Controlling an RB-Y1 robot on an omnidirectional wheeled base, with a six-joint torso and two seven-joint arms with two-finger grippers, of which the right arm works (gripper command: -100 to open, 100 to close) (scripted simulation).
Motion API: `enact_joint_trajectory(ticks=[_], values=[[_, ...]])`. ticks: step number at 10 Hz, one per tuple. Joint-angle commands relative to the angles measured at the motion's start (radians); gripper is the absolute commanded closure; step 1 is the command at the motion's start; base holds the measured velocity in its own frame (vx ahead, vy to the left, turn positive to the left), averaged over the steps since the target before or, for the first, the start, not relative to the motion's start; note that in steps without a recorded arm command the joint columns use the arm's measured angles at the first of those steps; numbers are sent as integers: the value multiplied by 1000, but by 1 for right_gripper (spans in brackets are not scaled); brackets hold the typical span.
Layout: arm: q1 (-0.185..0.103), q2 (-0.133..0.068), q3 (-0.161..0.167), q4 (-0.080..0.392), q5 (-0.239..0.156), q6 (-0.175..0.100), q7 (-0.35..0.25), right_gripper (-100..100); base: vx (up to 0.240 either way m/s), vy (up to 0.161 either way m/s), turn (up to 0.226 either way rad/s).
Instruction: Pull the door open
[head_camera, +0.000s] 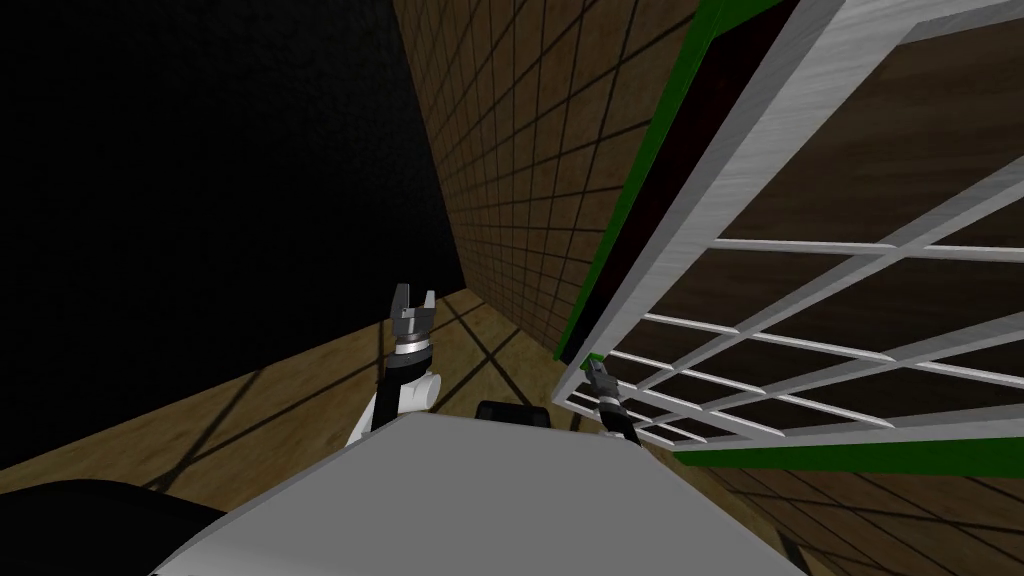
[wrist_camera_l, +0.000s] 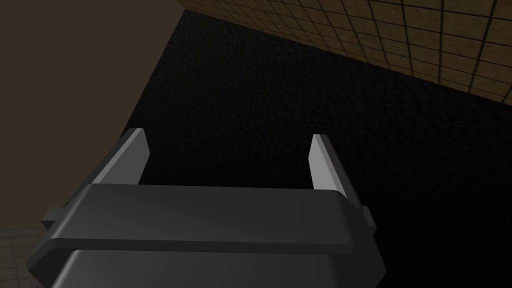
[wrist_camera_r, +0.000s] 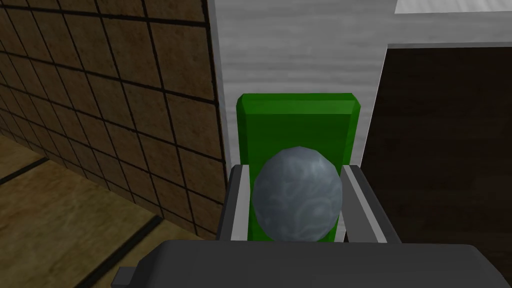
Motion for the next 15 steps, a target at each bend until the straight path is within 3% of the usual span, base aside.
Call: enact_joint_trajectory(ticks=[1,7,8,9,10,15], values=[[12,-16,19,-4,10,-16,-20,100,-184,-34,132],[55,-75,92,-17,48,-76,-96,100,-238,-27,95],[51,-71,84,-17,44,-67,-86,100,-108,-7,14],[68,-87,104,-7,56,-99,-112,100,-140,-28,134],[71,-92,108,-5,59,-108,-118,100,-211,-66,119],[113,-141,158,20,93,-203,-187,100,-207,-43,117]])
